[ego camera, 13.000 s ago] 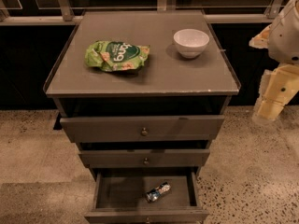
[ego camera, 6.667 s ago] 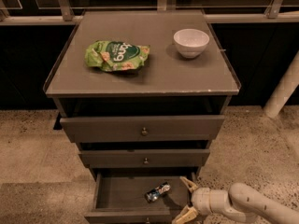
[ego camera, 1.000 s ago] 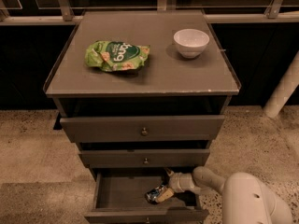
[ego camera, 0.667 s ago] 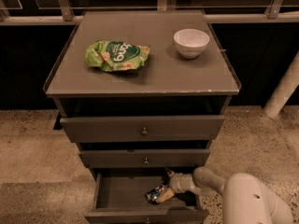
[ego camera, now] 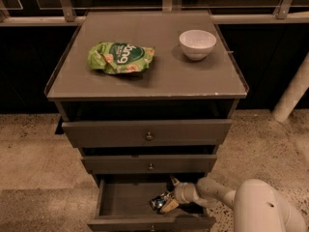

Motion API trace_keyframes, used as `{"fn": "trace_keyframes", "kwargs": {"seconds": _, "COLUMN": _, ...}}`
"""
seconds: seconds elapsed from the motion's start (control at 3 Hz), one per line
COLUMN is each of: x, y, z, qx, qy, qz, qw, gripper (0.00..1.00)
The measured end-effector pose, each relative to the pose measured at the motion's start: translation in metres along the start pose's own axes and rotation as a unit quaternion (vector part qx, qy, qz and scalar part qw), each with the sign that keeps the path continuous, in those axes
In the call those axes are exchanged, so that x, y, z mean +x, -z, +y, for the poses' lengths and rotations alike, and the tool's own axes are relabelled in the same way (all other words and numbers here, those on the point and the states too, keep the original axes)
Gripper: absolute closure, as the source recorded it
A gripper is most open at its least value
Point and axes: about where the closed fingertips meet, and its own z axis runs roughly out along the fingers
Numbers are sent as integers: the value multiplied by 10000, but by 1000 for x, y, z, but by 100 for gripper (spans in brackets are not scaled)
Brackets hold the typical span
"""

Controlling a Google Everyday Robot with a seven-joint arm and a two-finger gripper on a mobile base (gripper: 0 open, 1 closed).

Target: Pick redbull can from bottom drawer and place on counter

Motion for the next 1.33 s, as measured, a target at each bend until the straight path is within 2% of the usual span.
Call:
{"fn": "trace_keyframes", "kwargs": {"seconds": 0.33, "x": 2, "y": -2, "z": 3, "qx": 116, "qy": 106, "qz": 111, "qw": 9998, "gripper": 0}}
{"fn": "trace_keyframes", "kwargs": {"seconds": 0.67, "x": 2, "y": -2, "z": 3, "qx": 133, "qy": 121, "qz": 128, "qw": 9998, "gripper": 14}}
{"fn": "trace_keyframes", "kwargs": {"seconds": 1.33, "x": 2, "y": -2, "z": 3, "qx": 132, "qy": 120, "qz": 127, "qw": 9998, "gripper": 60}}
